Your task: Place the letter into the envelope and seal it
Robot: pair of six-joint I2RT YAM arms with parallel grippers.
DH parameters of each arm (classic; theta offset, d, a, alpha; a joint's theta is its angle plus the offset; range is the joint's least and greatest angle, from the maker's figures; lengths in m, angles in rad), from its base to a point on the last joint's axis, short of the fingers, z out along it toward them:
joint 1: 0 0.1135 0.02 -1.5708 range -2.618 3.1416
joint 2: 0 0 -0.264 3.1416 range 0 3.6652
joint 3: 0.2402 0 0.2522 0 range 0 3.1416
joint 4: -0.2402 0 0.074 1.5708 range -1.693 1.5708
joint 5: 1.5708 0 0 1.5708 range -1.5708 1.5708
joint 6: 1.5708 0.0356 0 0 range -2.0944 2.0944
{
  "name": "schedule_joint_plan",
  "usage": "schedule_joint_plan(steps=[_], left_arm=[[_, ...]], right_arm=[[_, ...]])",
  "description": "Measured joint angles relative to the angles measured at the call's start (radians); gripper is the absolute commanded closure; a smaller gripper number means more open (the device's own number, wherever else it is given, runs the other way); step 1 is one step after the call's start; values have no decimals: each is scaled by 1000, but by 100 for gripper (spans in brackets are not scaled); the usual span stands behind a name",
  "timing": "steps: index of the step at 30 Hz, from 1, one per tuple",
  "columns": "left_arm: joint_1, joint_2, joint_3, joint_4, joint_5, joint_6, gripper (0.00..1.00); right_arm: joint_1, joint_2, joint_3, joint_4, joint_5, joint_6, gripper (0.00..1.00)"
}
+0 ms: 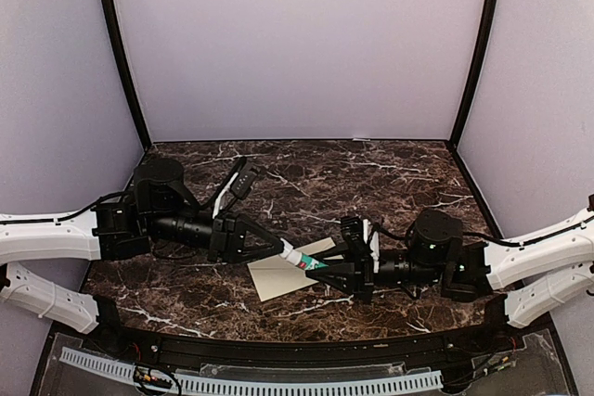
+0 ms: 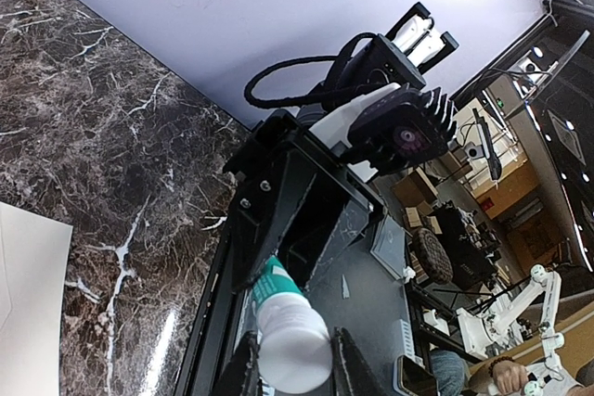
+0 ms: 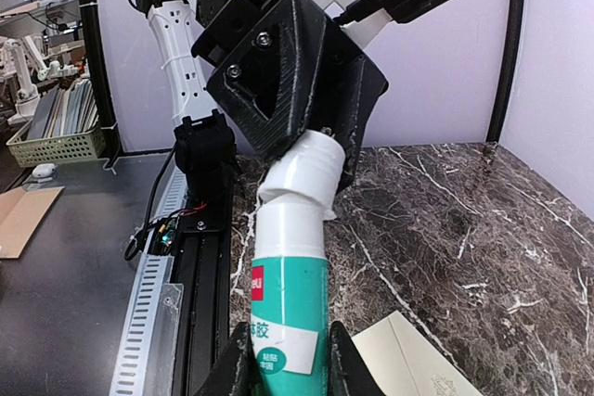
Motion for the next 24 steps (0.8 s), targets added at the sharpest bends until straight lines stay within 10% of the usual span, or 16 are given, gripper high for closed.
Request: schedule_joint_plan(steps=[24], left_arm=[[-10, 17, 0, 0, -74, 2, 85]], right_arm=[[0, 6, 26, -50, 64, 8, 100]])
